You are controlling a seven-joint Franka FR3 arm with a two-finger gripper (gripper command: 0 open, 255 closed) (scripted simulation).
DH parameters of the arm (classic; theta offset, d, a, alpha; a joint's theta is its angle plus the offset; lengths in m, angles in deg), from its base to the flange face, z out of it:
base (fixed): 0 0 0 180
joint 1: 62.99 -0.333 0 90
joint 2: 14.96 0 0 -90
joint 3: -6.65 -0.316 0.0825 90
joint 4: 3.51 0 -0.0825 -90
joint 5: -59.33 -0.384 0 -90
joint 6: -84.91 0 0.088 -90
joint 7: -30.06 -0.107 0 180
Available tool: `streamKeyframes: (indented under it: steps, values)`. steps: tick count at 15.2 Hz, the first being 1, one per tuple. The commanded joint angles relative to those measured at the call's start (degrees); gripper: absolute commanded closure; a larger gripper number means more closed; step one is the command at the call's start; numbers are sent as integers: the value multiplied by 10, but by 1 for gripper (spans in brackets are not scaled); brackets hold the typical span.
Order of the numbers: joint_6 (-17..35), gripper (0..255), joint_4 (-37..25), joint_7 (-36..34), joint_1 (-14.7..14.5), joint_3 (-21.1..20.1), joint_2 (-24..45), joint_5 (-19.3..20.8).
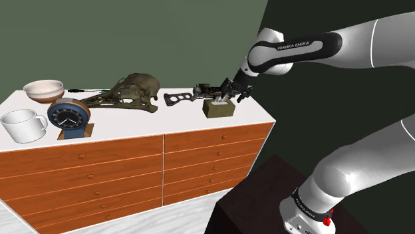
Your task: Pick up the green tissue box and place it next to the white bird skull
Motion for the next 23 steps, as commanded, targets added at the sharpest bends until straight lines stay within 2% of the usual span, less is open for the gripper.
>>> streamKeyframes:
  steps: [1, 11, 18, 23]
  values:
    - [44, 0, -15, -21, 8, 0, 44, -6]
    - [192, 0, -120, -126, 35, 16, 223, -30]
    - [231, 0, -131, -122, 31, 12, 273, -36]
    - [234, 0, -132, -121, 31, 12, 278, -36]
